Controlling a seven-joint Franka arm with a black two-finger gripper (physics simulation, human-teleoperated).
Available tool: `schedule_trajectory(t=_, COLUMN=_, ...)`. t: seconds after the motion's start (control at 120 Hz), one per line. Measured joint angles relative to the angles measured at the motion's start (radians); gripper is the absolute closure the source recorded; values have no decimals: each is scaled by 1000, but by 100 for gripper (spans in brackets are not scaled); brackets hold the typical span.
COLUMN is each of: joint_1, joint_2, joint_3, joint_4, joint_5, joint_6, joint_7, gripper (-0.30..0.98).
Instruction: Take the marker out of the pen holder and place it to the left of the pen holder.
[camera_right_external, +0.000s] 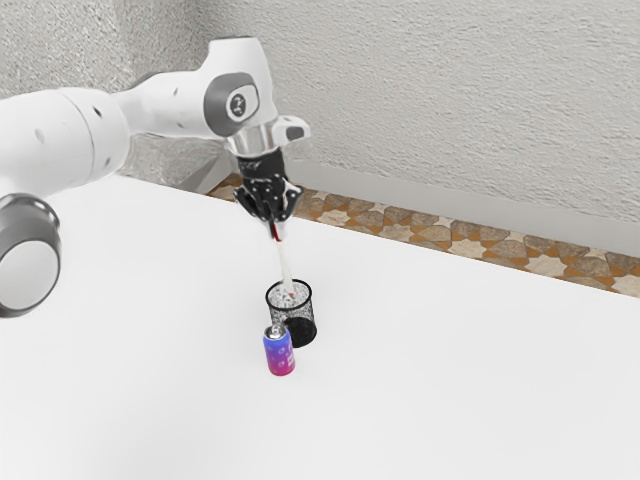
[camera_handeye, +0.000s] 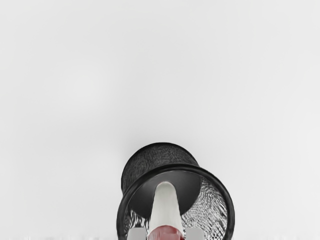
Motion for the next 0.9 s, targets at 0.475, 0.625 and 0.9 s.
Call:
schedule_trajectory(t=0.475, joint_1=6, joint_2=-73, joint_3=85, joint_4=-29, joint_5=155, joint_6=-445, joint_7=-30, gripper=79)
schedule_trajectory(t=0.625, joint_1=8, joint_2=1, joint_3=86, joint_4=5, joint_5=179, joint_6=-617, joint_7=-60, gripper=79)
schedule_trajectory(t=0.9, joint_1=59, joint_2=307, joint_3=75, joint_4=307, joint_5=196, joint_6=-834, joint_7=-95, gripper=79)
